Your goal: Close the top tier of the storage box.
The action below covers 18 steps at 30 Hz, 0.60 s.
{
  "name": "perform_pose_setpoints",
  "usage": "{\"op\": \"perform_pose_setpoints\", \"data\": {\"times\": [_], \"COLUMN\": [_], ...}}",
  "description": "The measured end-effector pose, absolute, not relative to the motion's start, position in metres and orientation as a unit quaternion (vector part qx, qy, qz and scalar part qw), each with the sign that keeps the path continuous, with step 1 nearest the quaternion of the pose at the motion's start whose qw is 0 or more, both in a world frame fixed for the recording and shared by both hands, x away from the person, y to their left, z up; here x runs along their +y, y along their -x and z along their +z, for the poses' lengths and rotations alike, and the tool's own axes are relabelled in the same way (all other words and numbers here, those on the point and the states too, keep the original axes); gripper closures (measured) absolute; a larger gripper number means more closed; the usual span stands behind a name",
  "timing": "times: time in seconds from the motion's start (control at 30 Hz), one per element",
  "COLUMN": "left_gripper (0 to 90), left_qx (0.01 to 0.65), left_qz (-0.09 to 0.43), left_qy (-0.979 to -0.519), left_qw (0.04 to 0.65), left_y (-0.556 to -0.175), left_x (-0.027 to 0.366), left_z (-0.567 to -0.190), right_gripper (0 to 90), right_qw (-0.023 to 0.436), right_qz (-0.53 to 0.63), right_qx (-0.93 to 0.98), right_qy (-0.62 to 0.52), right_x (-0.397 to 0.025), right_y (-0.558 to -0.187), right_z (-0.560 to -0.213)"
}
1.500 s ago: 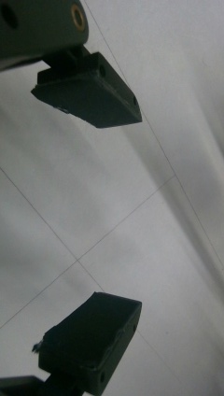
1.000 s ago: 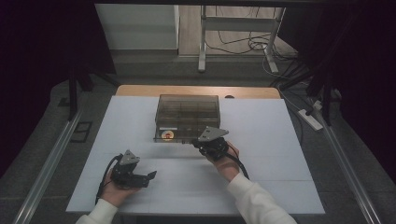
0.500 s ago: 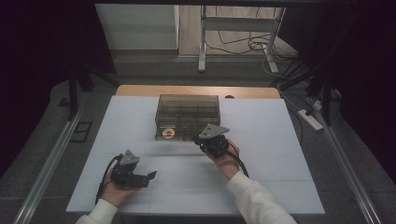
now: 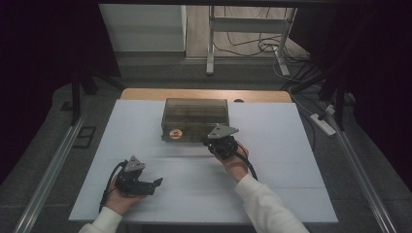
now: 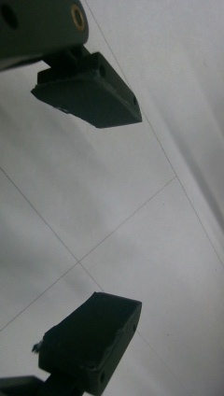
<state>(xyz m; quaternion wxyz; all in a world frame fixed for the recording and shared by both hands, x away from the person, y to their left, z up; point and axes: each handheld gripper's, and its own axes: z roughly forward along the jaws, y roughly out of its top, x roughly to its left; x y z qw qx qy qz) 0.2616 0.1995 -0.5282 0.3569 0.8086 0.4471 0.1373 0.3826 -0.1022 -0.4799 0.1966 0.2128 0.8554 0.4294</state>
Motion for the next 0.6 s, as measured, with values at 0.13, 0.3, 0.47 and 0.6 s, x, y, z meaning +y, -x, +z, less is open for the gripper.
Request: {"op": "perform_pose_setpoints", "data": {"times": [0.13,0.3,0.47,0.6], "left_gripper": [11.0,11.0,11.0,11.0], "left_qx": [0.447,0.447,0.446,0.446], "left_qz": [0.137,0.138,0.138,0.138], "left_qy": [-0.809,-0.809,-0.809,-0.809], "left_qw": [0.357,0.357,0.356,0.357], "left_y": [-0.262,-0.262,-0.262,-0.261], "left_x": [0.199,0.199,0.199,0.199], "left_z": [-0.528,-0.528,-0.528,-0.528], "right_gripper": [89.2,89.2,89.2,89.2], "right_qw": [0.198,0.199,0.2,0.2], "right_qz": [0.429,0.432,0.431,0.431], "right_qx": [0.854,0.852,0.852,0.851], "right_qy": [-0.217,-0.219,-0.22,-0.223], "right_x": [-0.103,-0.105,-0.106,-0.108], "right_y": [-0.386,-0.39,-0.394,-0.397], "right_z": [-0.481,-0.481,-0.482,-0.483]}}
